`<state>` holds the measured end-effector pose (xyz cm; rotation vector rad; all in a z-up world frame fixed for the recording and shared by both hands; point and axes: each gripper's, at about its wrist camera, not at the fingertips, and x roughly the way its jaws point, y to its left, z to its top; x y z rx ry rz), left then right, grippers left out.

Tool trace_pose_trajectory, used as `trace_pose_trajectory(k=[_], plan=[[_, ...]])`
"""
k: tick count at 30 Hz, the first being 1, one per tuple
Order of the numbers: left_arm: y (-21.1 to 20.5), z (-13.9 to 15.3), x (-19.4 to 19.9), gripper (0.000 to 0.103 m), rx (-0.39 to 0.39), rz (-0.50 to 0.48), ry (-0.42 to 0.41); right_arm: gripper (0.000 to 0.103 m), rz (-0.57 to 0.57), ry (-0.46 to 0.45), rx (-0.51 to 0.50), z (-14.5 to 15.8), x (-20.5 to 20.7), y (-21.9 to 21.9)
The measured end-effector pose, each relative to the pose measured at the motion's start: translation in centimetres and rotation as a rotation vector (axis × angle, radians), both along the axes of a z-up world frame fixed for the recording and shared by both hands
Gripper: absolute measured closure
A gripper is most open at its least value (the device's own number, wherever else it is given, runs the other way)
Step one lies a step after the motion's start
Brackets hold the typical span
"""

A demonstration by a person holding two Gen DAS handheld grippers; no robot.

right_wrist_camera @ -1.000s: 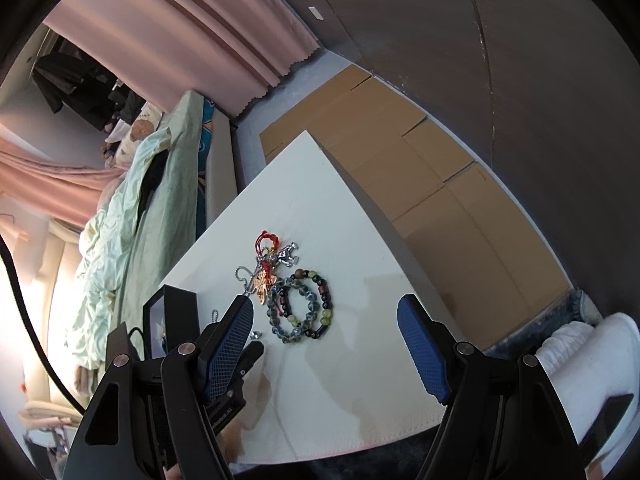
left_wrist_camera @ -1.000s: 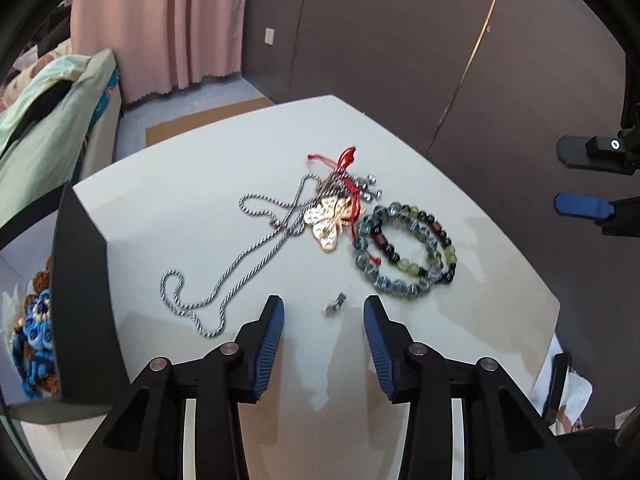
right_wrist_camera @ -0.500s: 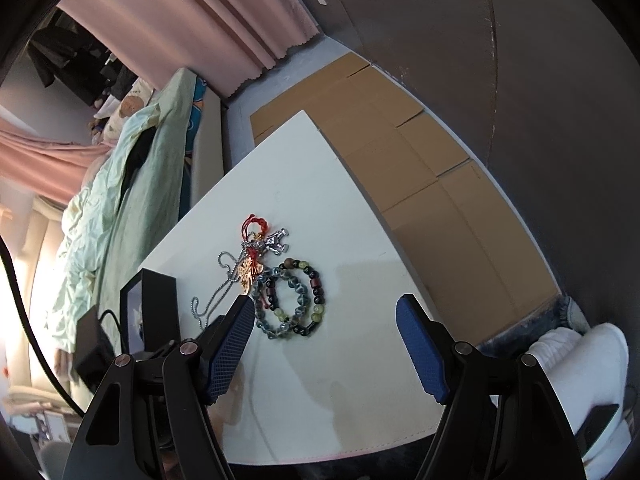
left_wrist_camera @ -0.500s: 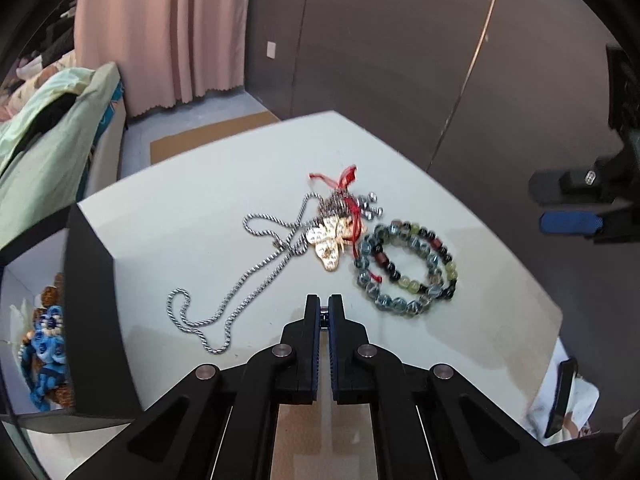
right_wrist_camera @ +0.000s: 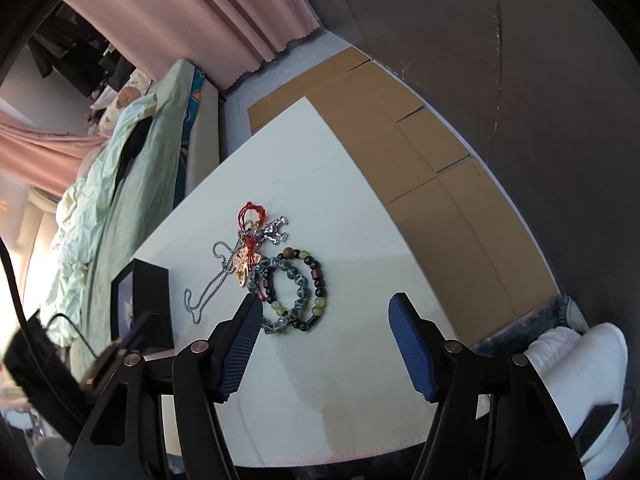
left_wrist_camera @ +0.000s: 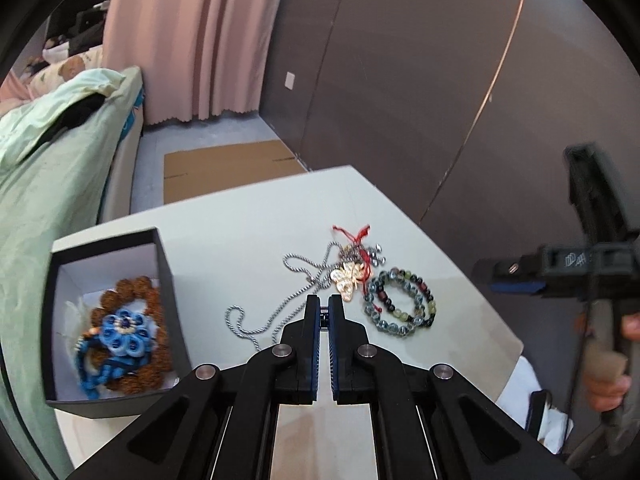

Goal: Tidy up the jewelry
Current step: 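Close the right tool on the green-and-black bead bracelet, then carry the bead bracelet over the black box and open the right tool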

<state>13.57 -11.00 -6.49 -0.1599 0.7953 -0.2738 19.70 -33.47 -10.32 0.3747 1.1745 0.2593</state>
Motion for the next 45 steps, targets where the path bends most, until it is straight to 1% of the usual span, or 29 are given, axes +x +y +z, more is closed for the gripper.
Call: trace_pose_trajectory(k=[4, 5, 7, 10, 17, 19, 22, 24, 27, 32, 33, 34, 36, 40, 45], plan=[[1.2, 1.0, -0.4, 0.099, -0.029, 0.024, -0.020, 0.049, 0.023, 0.016, -0.029, -0.8, 0.4, 1.4], [1.6, 1.3, -0.5, 0.099, -0.038, 0.032, -0.025, 0.050, 0.029, 0.023, -0.030, -1.0, 0.4, 1.7], [2.4, 1.8, -0.6, 0.099, -0.050, 0.043, -0.033, 0.060, 0.042, 0.045, -0.013, -1.5, 0.6, 2.3], [3.2, 2.3, -0.8, 0.099, -0.062, 0.057, -0.043, 0.067, 0.054, 0.088, 0.023, -2.4, 0.7, 2.8], [4.6, 2.9, -1.1, 0.099, -0.095, 0.084, -0.056, 0.070, 0.025, 0.102, 0.048, -3.0, 0.7, 3.2], [4.8, 3.0, -1.2, 0.099, -0.100, 0.085, -0.059, 0.076, 0.026, 0.113, 0.053, -3.3, 0.9, 3.5], [5.2, 3.2, -1.5, 0.099, -0.107, 0.088, -0.063, 0.079, 0.024, 0.130, 0.049, -3.8, 1.3, 4.2], [5.5, 3.3, -1.6, 0.099, -0.114, 0.094, -0.065, 0.079, 0.013, 0.134, 0.019, -4.0, 1.5, 4.6], [6.1, 3.6, -1.9, 0.099, -0.122, 0.104, -0.070, 0.080, -0.010, 0.119, -0.081, -3.8, 1.7, 5.6], [7.7, 4.2, -2.4, 0.099, -0.133, 0.130, -0.084, 0.080, -0.011, 0.094, -0.179, -3.3, 1.9, 6.9], [8.2, 4.3, -2.6, 0.099, -0.135, 0.139, -0.088, 0.081, -0.011, 0.086, -0.195, -3.2, 1.9, 7.2], [8.6, 4.5, -2.7, 0.099, -0.137, 0.147, -0.091, 0.092, -0.006, 0.080, -0.204, -3.3, 1.9, 7.5], [9.5, 4.6, -2.9, 0.099, -0.143, 0.166, -0.096, 0.092, -0.007, 0.069, -0.195, -3.2, 2.0, 7.6], [11.0, 4.8, -3.1, 0.099, -0.155, 0.200, -0.100, 0.092, -0.020, 0.045, -0.117, -2.5, 1.8, 7.3], [12.4, 4.7, -3.0, 0.099, -0.182, 0.237, -0.099, 0.093, -0.022, -0.052, 0.034, 0.4, 0.9, 7.6]])
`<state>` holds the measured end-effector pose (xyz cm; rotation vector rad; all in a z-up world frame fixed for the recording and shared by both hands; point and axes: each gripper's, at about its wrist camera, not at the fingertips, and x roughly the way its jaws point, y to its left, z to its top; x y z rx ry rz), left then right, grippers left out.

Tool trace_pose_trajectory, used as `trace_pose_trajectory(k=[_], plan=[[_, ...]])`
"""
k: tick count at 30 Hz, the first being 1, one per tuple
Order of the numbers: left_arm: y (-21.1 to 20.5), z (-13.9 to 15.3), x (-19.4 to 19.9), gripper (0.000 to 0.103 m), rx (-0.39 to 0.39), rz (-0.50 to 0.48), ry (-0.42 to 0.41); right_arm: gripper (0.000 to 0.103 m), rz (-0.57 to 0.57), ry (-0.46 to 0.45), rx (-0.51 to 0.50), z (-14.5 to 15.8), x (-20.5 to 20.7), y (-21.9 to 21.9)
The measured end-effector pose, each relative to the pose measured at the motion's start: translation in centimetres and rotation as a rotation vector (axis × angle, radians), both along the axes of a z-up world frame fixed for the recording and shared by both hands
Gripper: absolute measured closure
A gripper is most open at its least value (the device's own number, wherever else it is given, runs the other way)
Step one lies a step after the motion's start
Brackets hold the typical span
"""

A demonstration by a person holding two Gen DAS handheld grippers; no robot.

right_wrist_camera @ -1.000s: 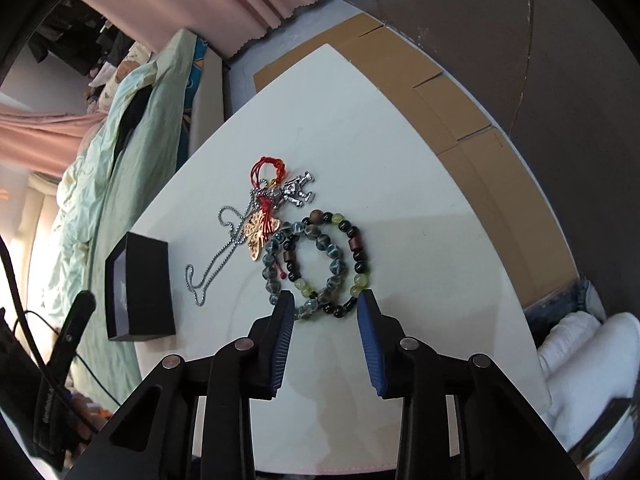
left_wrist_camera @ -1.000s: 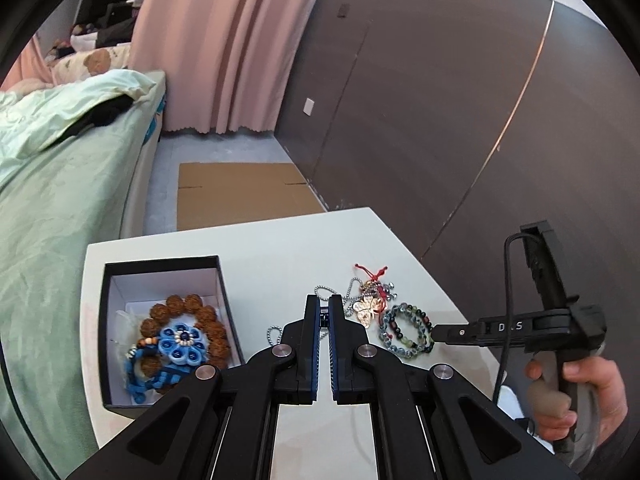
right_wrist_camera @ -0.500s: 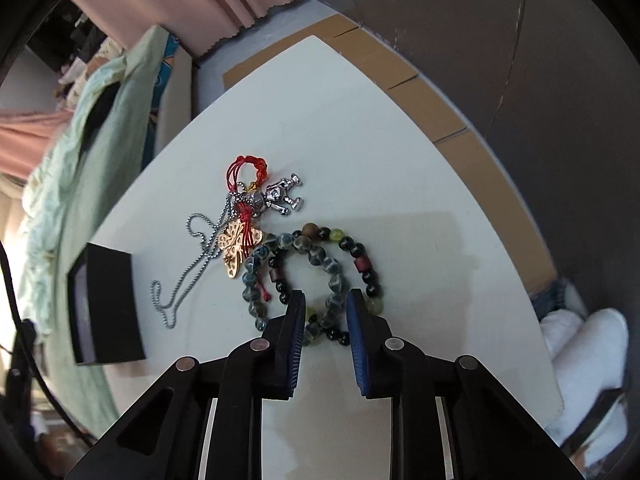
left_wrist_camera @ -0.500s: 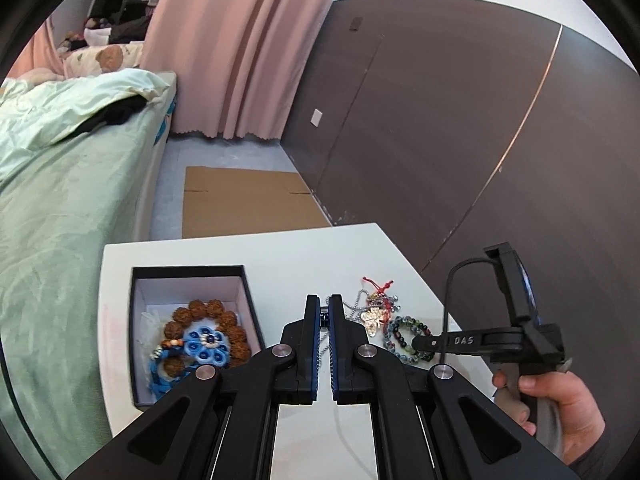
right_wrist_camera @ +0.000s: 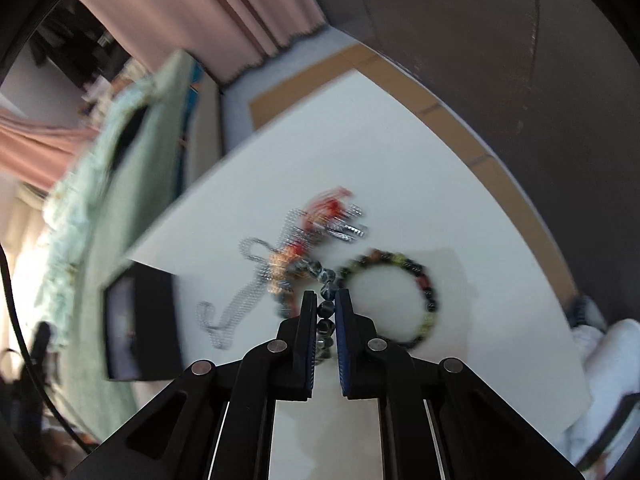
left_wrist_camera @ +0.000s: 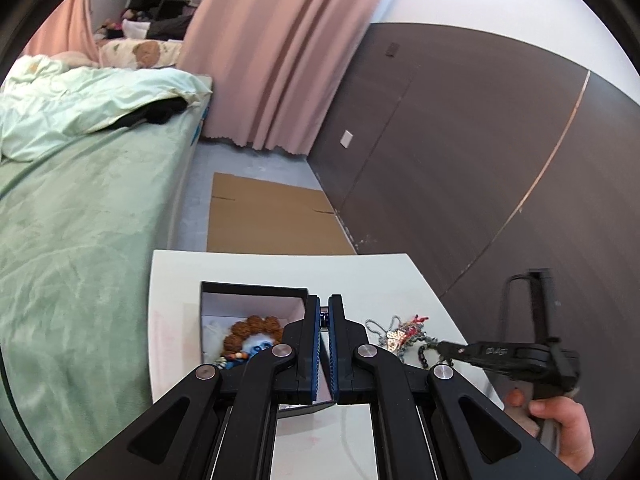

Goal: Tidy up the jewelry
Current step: 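Carry the bead bracelet over the black box and open the right tool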

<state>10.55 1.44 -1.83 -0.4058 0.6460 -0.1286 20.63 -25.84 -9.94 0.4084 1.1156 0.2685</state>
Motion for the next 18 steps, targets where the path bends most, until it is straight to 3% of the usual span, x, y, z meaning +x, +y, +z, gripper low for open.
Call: trace_pose_trajectory(k=[8, 11, 14, 16, 18], plan=[[1.2, -1.1, 0.8, 0.099, -0.051, 0.011, 0.058, 0.093, 0.060, -0.119, 0.146, 3.2, -1.9, 2.9], [1.8, -1.8, 1.4, 0.099, -0.108, 0.010, 0.100, 0.093, 0.081, -0.155, 0.181, 3.9, -2.5, 4.4], [2.1, -2.3, 1.9, 0.077, -0.134, 0.007, 0.148, 0.093, 0.103, -0.176, 0.220, 4.2, -2.7, 5.2], [2.4, -2.2, 1.7, 0.038, -0.147, 0.025, 0.136, 0.093, 0.123, -0.189, 0.235, 4.4, -2.7, 6.0], [2.9, -1.6, 1.0, 0.028, -0.154, 0.054, 0.090, 0.093, 0.144, -0.200, 0.248, 4.5, -2.8, 6.8]])
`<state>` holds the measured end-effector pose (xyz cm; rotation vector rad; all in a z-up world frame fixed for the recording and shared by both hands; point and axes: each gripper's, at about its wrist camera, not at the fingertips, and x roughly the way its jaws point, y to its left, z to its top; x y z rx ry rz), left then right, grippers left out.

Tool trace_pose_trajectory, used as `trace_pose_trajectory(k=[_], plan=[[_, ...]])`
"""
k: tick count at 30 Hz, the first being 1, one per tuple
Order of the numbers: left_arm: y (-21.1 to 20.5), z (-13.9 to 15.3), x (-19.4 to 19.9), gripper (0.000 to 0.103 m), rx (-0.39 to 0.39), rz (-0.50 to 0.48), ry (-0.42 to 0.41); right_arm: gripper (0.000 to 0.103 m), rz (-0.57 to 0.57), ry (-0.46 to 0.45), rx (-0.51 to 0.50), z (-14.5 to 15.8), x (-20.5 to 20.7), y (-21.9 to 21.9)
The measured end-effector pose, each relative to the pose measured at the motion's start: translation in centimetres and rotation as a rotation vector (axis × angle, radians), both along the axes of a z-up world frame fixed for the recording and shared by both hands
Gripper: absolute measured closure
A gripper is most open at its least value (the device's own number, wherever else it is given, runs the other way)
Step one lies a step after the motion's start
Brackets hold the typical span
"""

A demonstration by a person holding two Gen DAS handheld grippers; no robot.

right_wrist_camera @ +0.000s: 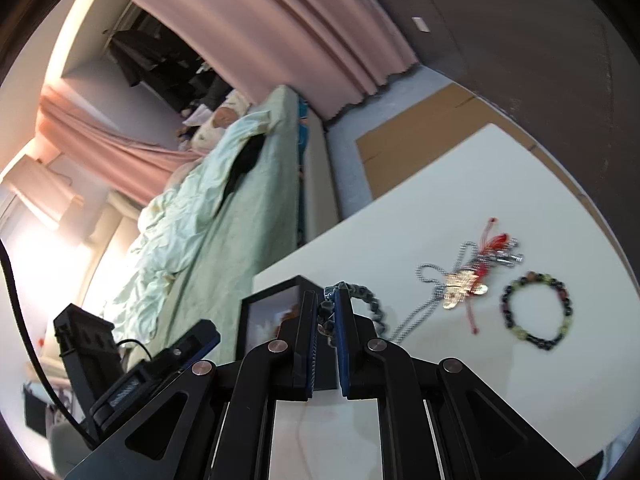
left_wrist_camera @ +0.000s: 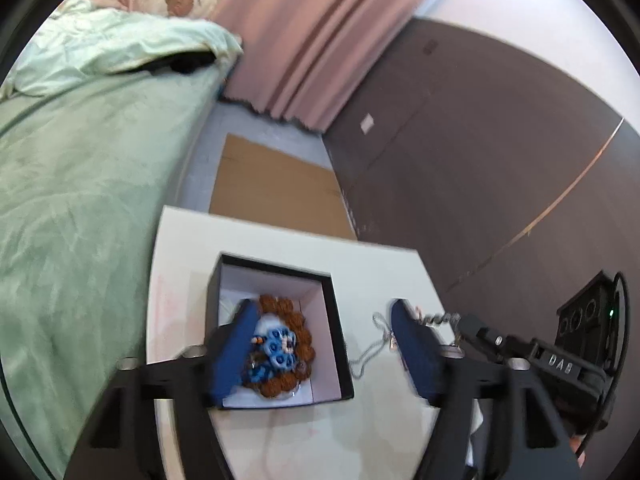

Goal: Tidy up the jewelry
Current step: 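Carry the bead bracelet over the black box and open the right tool, then move both tools back over the remaining jewelry on the table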

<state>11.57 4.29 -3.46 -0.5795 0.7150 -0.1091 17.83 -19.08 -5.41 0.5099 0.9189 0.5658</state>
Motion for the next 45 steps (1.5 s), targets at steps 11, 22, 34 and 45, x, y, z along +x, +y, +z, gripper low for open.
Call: trace_pose_trajectory(k=[11, 22, 34, 45], plan=[[2.5, 1.7, -0.9, 0.028, 0.014, 0.066, -0.032, 0.093, 0.103, -0.062, 0.060, 0.7, -0.5, 4.0], [5.3, 2.2, -1.5, 0.028, 0.002, 0.119, -0.051, 0.093, 0.147, -0.072, 0.005, -0.2, 0.1, 8.7], [5.9, 2.2, -1.3, 0.028, -0.021, 0.140, -0.051, 0.052, 0.139, -0.015, -0.015, -1.0, 0.7, 7.2], [2.5, 2.5, -1.7, 0.028, 0.031, 0.075, -0.059, 0.052, 0.039, -0.040, -0.055, 0.8, -0.7, 0.9]])
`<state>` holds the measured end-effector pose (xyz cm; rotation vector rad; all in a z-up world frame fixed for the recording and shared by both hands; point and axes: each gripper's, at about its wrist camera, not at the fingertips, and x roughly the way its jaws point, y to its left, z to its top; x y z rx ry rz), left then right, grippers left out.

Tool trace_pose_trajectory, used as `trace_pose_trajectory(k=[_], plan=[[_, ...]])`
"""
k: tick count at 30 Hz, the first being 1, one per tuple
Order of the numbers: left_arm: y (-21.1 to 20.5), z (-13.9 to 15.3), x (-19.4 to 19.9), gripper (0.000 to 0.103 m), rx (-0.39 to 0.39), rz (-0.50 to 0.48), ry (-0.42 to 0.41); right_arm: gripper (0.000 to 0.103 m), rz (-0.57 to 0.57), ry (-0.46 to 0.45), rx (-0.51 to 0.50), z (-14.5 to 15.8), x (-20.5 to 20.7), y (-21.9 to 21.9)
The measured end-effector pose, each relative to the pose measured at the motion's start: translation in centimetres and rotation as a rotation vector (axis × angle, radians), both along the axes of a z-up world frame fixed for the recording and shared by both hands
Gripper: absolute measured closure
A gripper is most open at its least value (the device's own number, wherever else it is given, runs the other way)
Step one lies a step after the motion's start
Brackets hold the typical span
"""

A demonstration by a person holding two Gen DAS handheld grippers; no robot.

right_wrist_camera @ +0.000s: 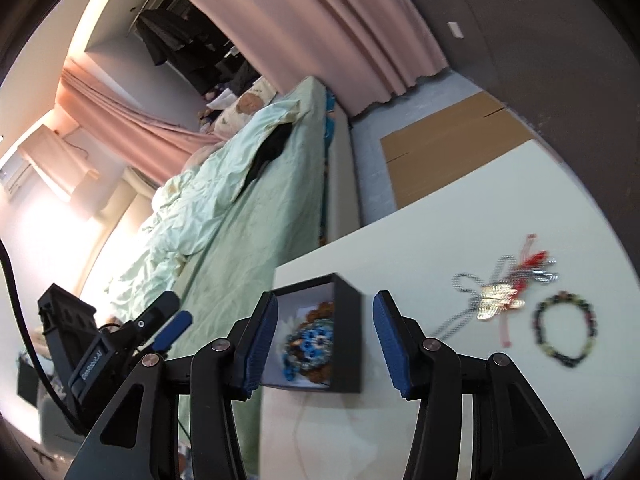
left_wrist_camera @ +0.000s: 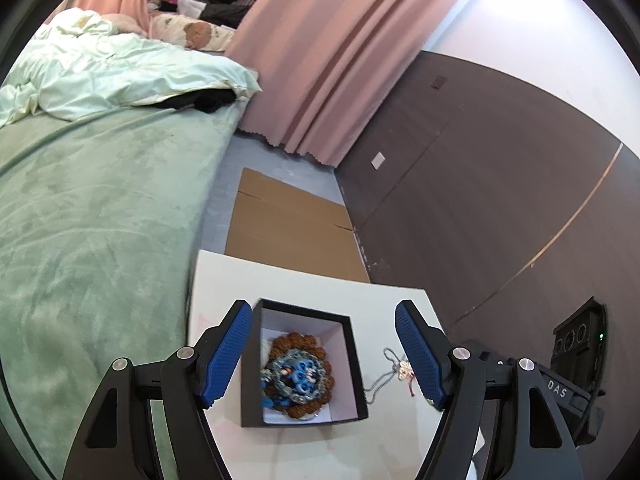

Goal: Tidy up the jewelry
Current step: 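Move both tools back over the remaining jewelry on the table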

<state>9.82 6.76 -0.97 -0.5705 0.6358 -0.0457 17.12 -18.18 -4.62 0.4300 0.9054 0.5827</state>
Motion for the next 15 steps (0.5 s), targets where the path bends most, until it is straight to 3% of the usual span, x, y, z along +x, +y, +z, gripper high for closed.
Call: trace_pose_trajectory(k=[9, 12, 15], plan=[[-4.2, 0.0, 0.1, 0.028, 0.073, -0.058, 0.001, 0.052, -0.055, 0.027, -0.015, -0.2, -0.2, -4.6], [-5.8, -0.1, 0.4, 0.028, 0.093, -0.087, 0.004, 0.038, -0.108, 0.037, -0.027, -0.4, -0.4, -6.4], [-7.3, -0.3, 0.7, 0.028, 0.103, -0.120, 0.004, 0.037, -0.151, 0.058, -0.028, -0.7, -0.2, -8.1]])
